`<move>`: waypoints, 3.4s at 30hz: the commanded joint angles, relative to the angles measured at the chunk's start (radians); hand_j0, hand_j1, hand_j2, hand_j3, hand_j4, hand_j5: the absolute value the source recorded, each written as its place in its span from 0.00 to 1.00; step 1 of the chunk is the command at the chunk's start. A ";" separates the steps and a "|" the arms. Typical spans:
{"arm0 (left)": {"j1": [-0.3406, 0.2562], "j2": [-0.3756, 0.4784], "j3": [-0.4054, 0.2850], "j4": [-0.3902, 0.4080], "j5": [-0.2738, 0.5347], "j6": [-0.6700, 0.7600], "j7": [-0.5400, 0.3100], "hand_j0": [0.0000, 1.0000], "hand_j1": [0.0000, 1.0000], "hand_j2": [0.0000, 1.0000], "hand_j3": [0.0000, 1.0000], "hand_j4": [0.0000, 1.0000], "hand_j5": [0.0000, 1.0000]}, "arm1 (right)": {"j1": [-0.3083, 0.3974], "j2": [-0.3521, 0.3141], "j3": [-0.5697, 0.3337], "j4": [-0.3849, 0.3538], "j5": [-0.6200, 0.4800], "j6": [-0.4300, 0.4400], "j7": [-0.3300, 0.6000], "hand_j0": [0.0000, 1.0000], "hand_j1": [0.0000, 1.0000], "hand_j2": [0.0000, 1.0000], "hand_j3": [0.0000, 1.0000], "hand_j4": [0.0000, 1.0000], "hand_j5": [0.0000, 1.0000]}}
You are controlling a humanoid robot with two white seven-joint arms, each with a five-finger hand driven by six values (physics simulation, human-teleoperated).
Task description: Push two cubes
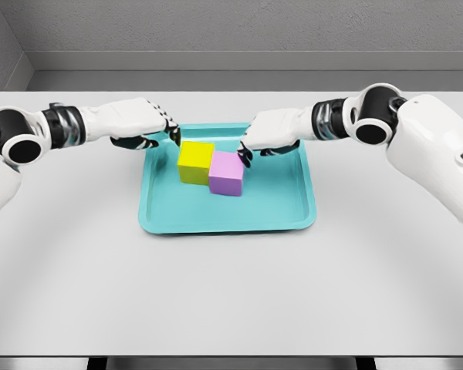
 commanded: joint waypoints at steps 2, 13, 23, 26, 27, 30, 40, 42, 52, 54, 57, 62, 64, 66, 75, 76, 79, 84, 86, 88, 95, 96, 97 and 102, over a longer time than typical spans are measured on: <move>0.000 0.009 0.003 -0.002 0.008 0.003 0.000 0.59 0.59 0.59 0.59 0.59 0.59 | 0.002 -0.022 -0.001 -0.002 -0.005 0.002 0.000 0.53 0.53 0.53 0.53 0.53 0.53; 0.014 0.151 0.026 -0.005 0.110 0.003 0.000 0.63 0.63 0.63 0.63 0.63 0.63 | 0.023 -0.235 -0.015 -0.275 -0.029 0.002 0.000 0.55 0.55 0.55 0.55 0.55 0.55; 0.029 0.236 0.049 0.004 0.166 0.003 0.000 0.63 0.63 0.63 0.63 0.63 0.63 | 0.069 -0.365 -0.050 -0.586 -0.046 0.002 0.000 0.55 0.55 0.55 0.55 0.55 0.55; 0.031 0.236 0.049 0.006 0.165 0.003 0.000 0.63 0.63 0.63 0.63 0.63 0.63 | 0.084 -0.338 -0.047 -0.611 -0.046 0.002 0.000 0.55 0.55 0.55 0.55 0.55 0.55; 0.031 0.236 0.049 0.006 0.165 0.003 0.000 0.63 0.63 0.63 0.63 0.63 0.63 | 0.087 -0.309 -0.046 -0.609 -0.045 0.002 0.000 0.55 0.55 0.55 0.55 0.55 0.55; 0.031 0.236 0.049 0.006 0.165 0.003 0.000 0.64 0.64 0.64 0.64 0.64 0.64 | 0.087 -0.261 -0.041 -0.612 -0.046 0.002 0.000 0.55 0.55 0.55 0.55 0.55 0.55; 0.031 0.234 0.055 0.018 0.165 0.003 0.000 0.63 0.63 0.63 0.63 0.63 0.63 | 0.086 -0.144 0.010 -0.611 -0.117 0.002 0.000 0.55 0.55 0.55 0.55 0.55 0.55; 0.031 0.234 0.055 0.018 0.165 0.003 0.000 0.63 0.63 0.63 0.63 0.63 0.63 | 0.086 -0.120 0.023 -0.557 -0.115 0.002 0.000 0.55 0.55 0.55 0.55 0.55 0.55; 0.031 0.234 0.059 0.019 0.165 0.003 0.000 0.63 0.63 0.63 0.63 0.63 0.63 | 0.072 -0.058 0.089 -0.384 -0.117 0.002 0.000 0.53 0.53 0.53 0.53 0.53 0.53; 0.031 0.236 0.068 0.018 0.166 0.003 0.000 0.63 0.63 0.63 0.63 0.63 0.63 | 0.074 -0.057 0.092 -0.384 -0.115 0.002 0.000 0.53 0.53 0.53 0.53 0.53 0.53; 0.031 0.234 0.069 0.018 0.166 0.003 0.000 0.63 0.63 0.63 0.63 0.63 0.63 | 0.074 -0.057 0.097 -0.384 -0.115 0.002 0.000 0.53 0.53 0.53 0.53 0.53 0.53; 0.032 0.234 0.077 0.019 0.165 0.003 0.000 0.63 0.63 0.63 0.63 0.63 0.63 | 0.072 -0.034 0.108 -0.347 -0.115 0.002 0.000 0.53 0.53 0.53 0.53 0.53 0.53; 0.035 0.234 0.077 0.019 0.163 0.003 0.000 0.63 0.63 0.63 0.63 0.63 0.63 | 0.072 -0.032 0.109 -0.347 -0.115 0.002 0.000 0.53 0.53 0.53 0.53 0.53 0.53; 0.040 0.234 0.077 0.019 0.163 0.003 0.000 0.63 0.63 0.63 0.63 0.63 0.63 | 0.071 -0.019 0.109 -0.324 -0.114 0.002 0.000 0.53 0.53 0.53 0.53 0.53 0.53; 0.040 0.234 0.077 0.019 0.165 0.003 0.000 0.63 0.63 0.63 0.63 0.63 0.63 | 0.060 0.017 0.109 -0.237 -0.111 0.002 0.000 0.53 0.53 0.53 0.53 0.53 0.53; 0.040 0.234 0.077 0.019 0.165 0.003 0.000 0.63 0.63 0.63 0.63 0.63 0.63 | 0.060 0.017 0.109 -0.237 -0.111 0.002 0.000 0.53 0.53 0.53 0.53 0.53 0.53; 0.040 0.234 0.080 0.019 0.165 0.003 0.000 0.63 0.63 0.63 0.63 0.63 0.63 | 0.060 0.020 0.125 -0.227 -0.109 0.002 0.000 0.52 0.52 0.52 0.52 0.52 0.52; 0.040 0.234 0.080 0.019 0.165 0.003 0.000 0.63 0.63 0.63 0.63 0.63 0.63 | 0.060 0.030 0.125 -0.200 -0.109 0.002 0.000 0.52 0.52 0.52 0.52 0.52 0.52; 0.040 0.234 0.080 0.019 0.165 0.003 0.000 0.63 0.63 0.63 0.63 0.63 0.63 | 0.060 0.030 0.125 -0.198 -0.109 0.002 0.000 0.52 0.52 0.52 0.52 0.52 0.52; 0.040 0.234 0.080 0.019 0.165 0.003 0.000 0.63 0.63 0.63 0.63 0.63 0.63 | 0.057 0.050 0.125 -0.161 -0.108 0.002 0.000 0.52 0.52 0.52 0.52 0.52 0.52; 0.040 0.234 0.082 0.019 0.165 0.003 0.000 0.63 0.63 0.63 0.63 0.63 0.63 | 0.052 0.063 0.125 -0.122 -0.098 0.002 0.000 0.52 0.52 0.52 0.52 0.52 0.52; 0.040 0.234 0.082 0.019 0.165 0.003 0.000 0.63 0.63 0.63 0.63 0.63 0.63 | 0.052 0.064 0.125 -0.120 -0.097 0.002 0.000 0.52 0.52 0.52 0.52 0.52 0.52; 0.040 0.234 0.082 0.019 0.165 0.003 0.000 0.63 0.63 0.63 0.63 0.63 0.63 | 0.049 0.069 0.126 -0.108 -0.097 0.002 0.000 0.52 0.52 0.52 0.52 0.52 0.52; 0.038 0.236 0.083 0.019 0.165 0.003 0.000 0.63 0.63 0.63 0.63 0.63 0.63 | 0.049 0.073 0.125 -0.099 -0.094 0.002 0.000 0.52 0.52 0.52 0.52 0.52 0.52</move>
